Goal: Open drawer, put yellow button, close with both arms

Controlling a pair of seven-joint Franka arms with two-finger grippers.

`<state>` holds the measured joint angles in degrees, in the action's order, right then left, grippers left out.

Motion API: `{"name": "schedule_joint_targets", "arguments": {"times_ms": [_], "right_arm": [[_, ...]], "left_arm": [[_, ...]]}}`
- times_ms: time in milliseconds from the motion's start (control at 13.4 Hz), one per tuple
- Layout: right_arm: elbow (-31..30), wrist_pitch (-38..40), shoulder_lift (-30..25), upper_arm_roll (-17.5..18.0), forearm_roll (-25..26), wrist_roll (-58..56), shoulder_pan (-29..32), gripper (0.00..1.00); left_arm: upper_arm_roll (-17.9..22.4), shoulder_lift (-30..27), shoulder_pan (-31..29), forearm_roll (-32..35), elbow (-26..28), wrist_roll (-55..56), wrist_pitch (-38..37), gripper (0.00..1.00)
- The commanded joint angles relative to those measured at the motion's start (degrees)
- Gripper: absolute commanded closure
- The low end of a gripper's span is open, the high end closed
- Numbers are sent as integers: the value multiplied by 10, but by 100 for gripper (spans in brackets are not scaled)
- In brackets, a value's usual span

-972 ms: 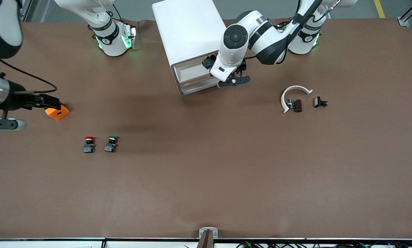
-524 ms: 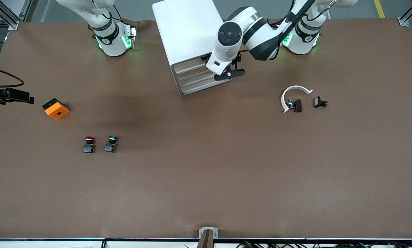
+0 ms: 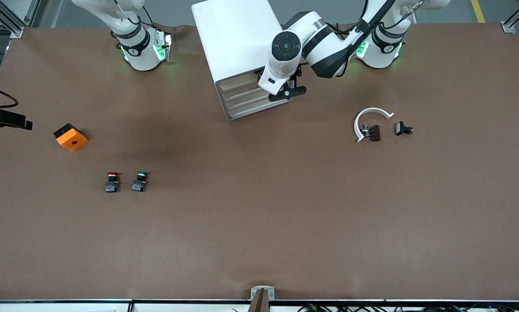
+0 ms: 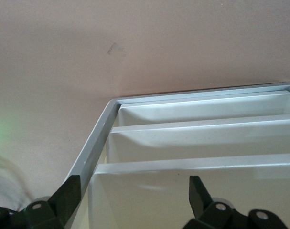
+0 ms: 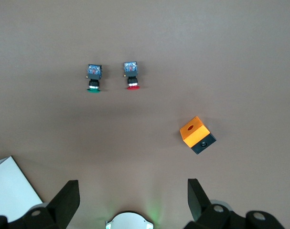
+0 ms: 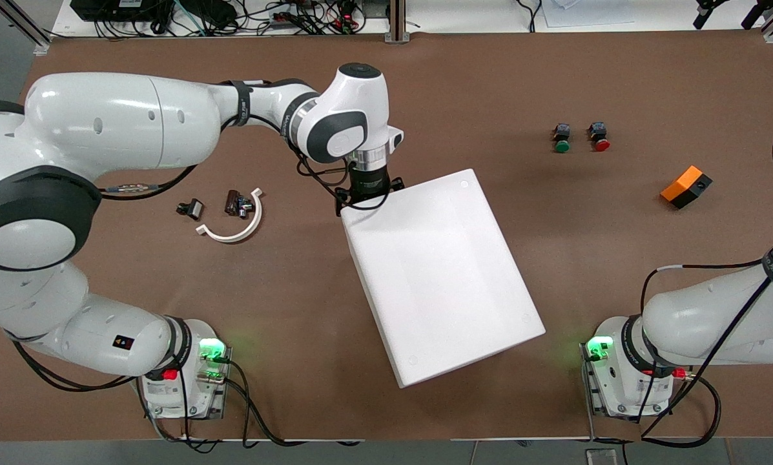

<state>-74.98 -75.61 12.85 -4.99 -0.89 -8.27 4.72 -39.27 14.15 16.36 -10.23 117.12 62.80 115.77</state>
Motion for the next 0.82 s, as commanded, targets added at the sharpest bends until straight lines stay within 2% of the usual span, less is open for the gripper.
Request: {"name": "schedule_joint_targets", "arguments": {"times_ms": [0, 75, 299, 598, 748], "right_arm": [[12, 20, -13, 15, 27, -6, 0, 0], [12, 27, -24, 18, 40, 1, -13, 0], [10, 27, -48, 16, 34, 2, -19, 0], [0, 20, -86, 17, 27, 2, -41, 0], [-6, 30, -92, 16, 27, 2, -48, 0]], "left_arm": [[-2, -3, -37, 45, -21, 1, -26, 0], [-2, -5, -60, 66, -32, -3, -28, 0], [-2, -12, -134, 126, -63, -5, -28, 0], [-2, -15, -237, 158, -132, -10, -28, 0], [-2, -31, -272, 177, -159, -59, -57, 0]]}}
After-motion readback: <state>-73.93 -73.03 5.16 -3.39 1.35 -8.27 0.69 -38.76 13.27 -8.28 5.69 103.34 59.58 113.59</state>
